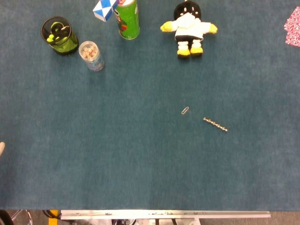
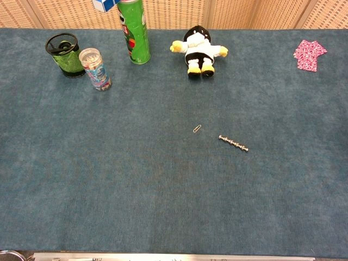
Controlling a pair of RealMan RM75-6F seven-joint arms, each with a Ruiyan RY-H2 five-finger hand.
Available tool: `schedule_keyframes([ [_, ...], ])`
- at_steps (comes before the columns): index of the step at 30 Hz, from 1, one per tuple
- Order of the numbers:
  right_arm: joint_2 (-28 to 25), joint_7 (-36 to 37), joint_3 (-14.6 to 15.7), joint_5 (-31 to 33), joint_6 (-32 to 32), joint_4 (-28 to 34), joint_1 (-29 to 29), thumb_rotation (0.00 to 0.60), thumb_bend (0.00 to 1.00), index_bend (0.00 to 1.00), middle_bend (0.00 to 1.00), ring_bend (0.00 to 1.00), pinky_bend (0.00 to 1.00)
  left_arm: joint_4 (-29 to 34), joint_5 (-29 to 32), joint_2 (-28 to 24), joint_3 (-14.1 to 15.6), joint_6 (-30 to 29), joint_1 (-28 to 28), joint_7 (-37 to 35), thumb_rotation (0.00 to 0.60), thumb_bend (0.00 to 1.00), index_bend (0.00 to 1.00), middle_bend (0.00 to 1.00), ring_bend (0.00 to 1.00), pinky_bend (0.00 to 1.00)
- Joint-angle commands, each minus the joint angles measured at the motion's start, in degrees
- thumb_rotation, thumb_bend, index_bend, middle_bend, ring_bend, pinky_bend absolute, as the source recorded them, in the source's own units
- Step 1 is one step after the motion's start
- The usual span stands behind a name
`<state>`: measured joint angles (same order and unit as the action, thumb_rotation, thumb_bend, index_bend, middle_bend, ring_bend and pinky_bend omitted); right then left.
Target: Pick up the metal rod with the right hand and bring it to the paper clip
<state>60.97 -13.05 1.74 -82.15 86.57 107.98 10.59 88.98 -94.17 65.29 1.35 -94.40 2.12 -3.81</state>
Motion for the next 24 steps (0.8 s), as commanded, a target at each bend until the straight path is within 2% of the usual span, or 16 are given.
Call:
schedule_keyframes([
  [1,-0.36,-0.67,0.13,-0.63,0.04,0.84,-0.56,0.600,0.18,0.54,0.55,0.52,0.66,0.13,0.06,-0.08,-0.07,0.13,-0.11,0.13,0.600,0.21,0.10,0.10,0.07,0.04],
  [8,-0.60,-3.80,0.72,-2.89,-1.22,3.59,-1.14,0.600,0.18,0.54,0.57,0.55,0.69,0.59,0.43,-0.27,0.18,0.67,-0.06,0.68,0.600,0.20,0.10,0.10,0.07,0.04],
  [12,0.69,-8.65,0.47,-2.66,-5.02,5.28,0.49,0.600,0.15,0.54,0.65,0.66,0.82,0.87,0.29,-0.37,0.26,1.09,-0.30,1.04,0.600,0.21,0.10,0.10,0.07,0.04],
  [14,1.89,-11.03,0.10,-2.18,-6.81,5.76,1.44,0.600,0.04,0.54,0.70,0.72,0.90,1.00,0.14,-0.41,0.30,1.25,-0.43,1.18,0.600,0.21,0.10,0.10,0.07,0.04],
  [15,2.67,-12.37,-0.16,-1.79,-7.60,5.90,1.90,0.600,0.02,0.54,0.72,0.74,0.92,1.00,0.12,-0.42,0.31,1.32,-0.47,1.28,0.600,0.20,0.10,0.10,0.07,0.04],
  [18,5.70,-17.15,-1.13,0.38,-10.50,5.90,3.62,0.600,0.00,0.55,0.79,0.82,0.99,1.05,0.10,-0.42,0.33,1.49,-0.58,1.27,0.600,0.20,0.10,0.10,0.07,0.04],
  [24,13.51,-25.18,-3.42,8.52,-16.31,3.70,7.39,0.600,0.00,0.56,0.80,0.84,1.00,0.82,-0.18,-0.34,0.62,1.35,-0.46,1.06,0.600,0.21,0.10,0.10,0.07,0.04],
])
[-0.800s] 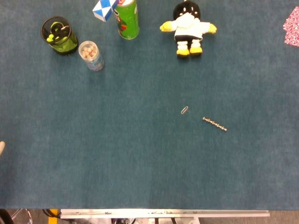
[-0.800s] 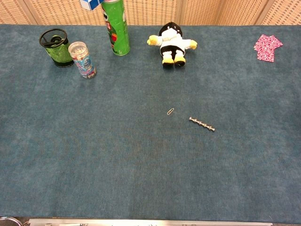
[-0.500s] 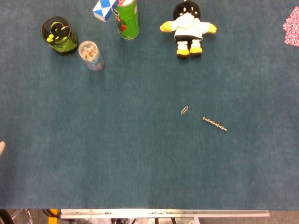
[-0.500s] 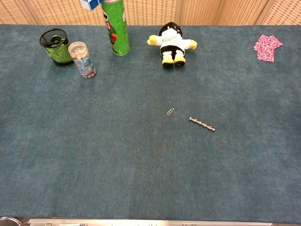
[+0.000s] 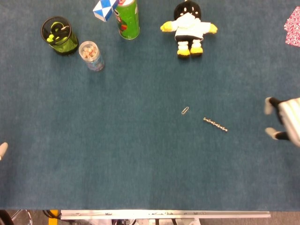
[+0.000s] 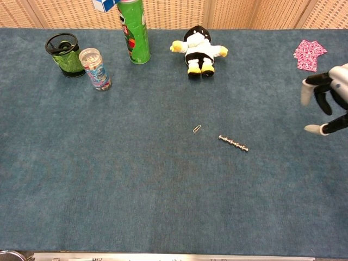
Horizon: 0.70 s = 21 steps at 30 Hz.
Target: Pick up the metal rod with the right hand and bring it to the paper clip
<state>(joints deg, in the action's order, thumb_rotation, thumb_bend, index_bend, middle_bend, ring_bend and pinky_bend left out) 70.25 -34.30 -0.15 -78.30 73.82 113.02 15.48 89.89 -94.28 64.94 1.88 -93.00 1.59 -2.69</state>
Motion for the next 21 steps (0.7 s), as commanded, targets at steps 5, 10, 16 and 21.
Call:
schedule_keyframes([
  [5,9.50,-8.09,-2.86,11.31,-7.13,-3.61,5.54,0.600,0.00,0.56,0.80,0.84,1.00,-0.57,-0.08,0.02,0.30,-0.55,0.47,-0.56,0.600,0.21,0.10,0.10,0.07,0.04],
  [10,13.39,-12.01,-3.72,16.15,-8.36,-5.79,8.07,0.600,0.00,0.56,0.80,0.84,1.00,-1.26,0.00,0.25,0.47,-0.92,0.84,-1.30,0.600,0.21,0.10,0.10,0.07,0.04],
  [16,17.53,-15.08,-3.98,19.55,-8.55,-8.54,10.42,0.600,0.00,0.56,0.80,0.84,1.00,-2.00,-0.13,0.52,0.53,-1.20,0.99,-2.00,0.600,0.20,0.10,0.10,0.07,0.04],
  [21,19.67,-16.79,-3.73,21.89,-8.31,-9.94,11.71,0.600,0.00,0.56,0.80,0.84,1.00,-2.56,0.00,0.64,0.57,-1.29,1.13,-2.68,0.600,0.20,0.10,0.10,0.07,0.04],
])
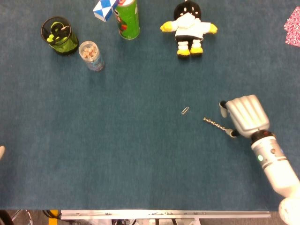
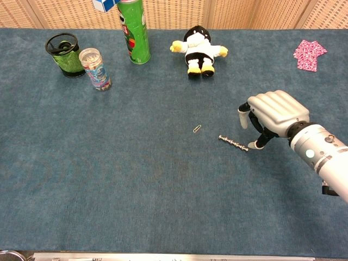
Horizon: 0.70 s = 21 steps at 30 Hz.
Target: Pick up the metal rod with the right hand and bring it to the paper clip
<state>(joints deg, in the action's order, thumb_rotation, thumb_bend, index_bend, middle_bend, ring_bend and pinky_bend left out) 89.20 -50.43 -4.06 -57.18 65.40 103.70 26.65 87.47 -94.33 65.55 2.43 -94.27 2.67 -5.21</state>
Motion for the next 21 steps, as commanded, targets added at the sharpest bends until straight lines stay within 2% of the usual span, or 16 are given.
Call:
schedule_keyframes([
  [1,0.90,-0.81,0.28,1.01,0.14,-0.78,0.65,0.600,0.00,0.56,0.80,0.84,1.00,-0.21,0.07,0.05,0.03,-0.02,0.06,-0.26,0.600,0.20,0.10,0.10,0.07,0.04],
  [21,5.71,-2.27,2.45,4.41,0.84,-6.04,3.25,0.600,0.00,0.56,0.80,0.84,1.00,-1.87,0.19,0.57,0.06,-0.10,0.21,-2.21,0.600,0.21,0.10,0.10,0.07,0.04],
])
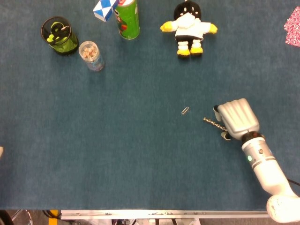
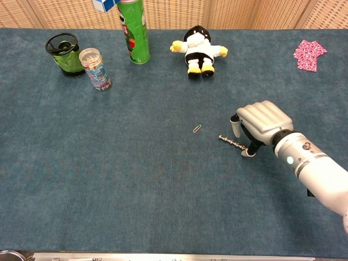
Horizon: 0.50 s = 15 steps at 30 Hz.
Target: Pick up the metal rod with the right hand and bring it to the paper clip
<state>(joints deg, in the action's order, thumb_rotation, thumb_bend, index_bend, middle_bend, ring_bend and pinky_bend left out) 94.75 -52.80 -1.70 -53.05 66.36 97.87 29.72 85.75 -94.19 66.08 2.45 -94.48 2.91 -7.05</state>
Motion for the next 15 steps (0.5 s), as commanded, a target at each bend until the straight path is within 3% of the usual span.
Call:
schedule_keyframes([
  [1,0.24,0.20,0.06,0.48,-0.15,-0.43,0.29,0.600,0.00,0.56,0.80,0.84,1.00,-0.24,0.09,0.04,0.02,0.12,-0.03,-0.67,0.600,0.21,0.10,0.10,0.07,0.04],
  [15,0.01,0.70,-1.59,2.61,0.94,-3.08,1.58,0.600,0.04,0.57,0.80,0.84,1.00,-1.08,0.35,0.42,-0.07,0.11,0.06,-1.19,0.600,0.20,0.10,0.10,0.07,0.04],
])
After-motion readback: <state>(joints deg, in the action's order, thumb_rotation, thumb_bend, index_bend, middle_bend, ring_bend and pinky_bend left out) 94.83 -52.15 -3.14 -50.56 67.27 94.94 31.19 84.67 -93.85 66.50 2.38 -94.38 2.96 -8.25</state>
